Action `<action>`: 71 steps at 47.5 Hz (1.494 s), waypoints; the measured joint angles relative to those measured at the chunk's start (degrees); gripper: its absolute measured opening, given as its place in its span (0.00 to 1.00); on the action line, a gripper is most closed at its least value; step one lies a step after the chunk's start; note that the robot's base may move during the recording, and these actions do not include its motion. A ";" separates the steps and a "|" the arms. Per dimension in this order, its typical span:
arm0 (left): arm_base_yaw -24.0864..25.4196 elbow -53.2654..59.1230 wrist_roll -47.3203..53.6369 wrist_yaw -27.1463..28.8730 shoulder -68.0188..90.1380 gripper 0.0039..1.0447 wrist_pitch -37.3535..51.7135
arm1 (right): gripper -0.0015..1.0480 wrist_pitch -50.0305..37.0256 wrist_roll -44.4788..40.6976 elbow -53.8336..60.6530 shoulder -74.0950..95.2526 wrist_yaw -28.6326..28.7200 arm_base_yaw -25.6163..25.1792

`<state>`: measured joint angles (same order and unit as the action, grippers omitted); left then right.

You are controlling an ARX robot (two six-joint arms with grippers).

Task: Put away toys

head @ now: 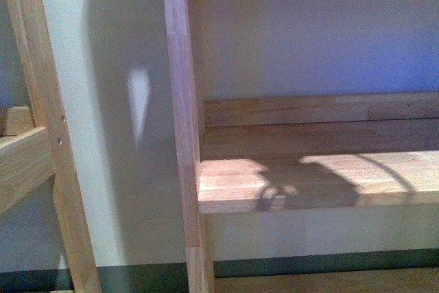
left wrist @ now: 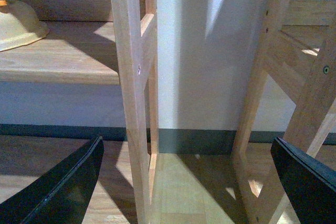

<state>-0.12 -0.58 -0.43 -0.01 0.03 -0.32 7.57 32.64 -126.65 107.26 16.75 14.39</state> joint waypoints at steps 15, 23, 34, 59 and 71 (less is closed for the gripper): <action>0.00 0.00 0.00 0.00 0.00 0.95 0.00 | 1.00 -1.81 -3.54 5.09 -3.74 0.04 -0.15; 0.00 0.00 0.00 0.00 0.00 0.95 0.00 | 1.00 -2.34 -4.59 6.80 -5.57 0.26 -0.28; 0.00 0.00 0.00 0.00 0.00 0.95 0.00 | 1.00 -2.73 -6.21 7.52 -7.78 0.07 -0.28; 0.00 0.00 0.00 0.00 0.00 0.95 0.00 | 1.00 -9.03 -14.40 22.93 -23.45 -7.87 0.15; 0.00 0.00 0.00 0.00 0.00 0.95 0.00 | 1.00 -15.02 -26.62 40.76 -38.69 -15.85 2.16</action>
<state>-0.12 -0.58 -0.43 -0.01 0.03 -0.32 -7.44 6.02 -85.89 68.58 0.91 16.56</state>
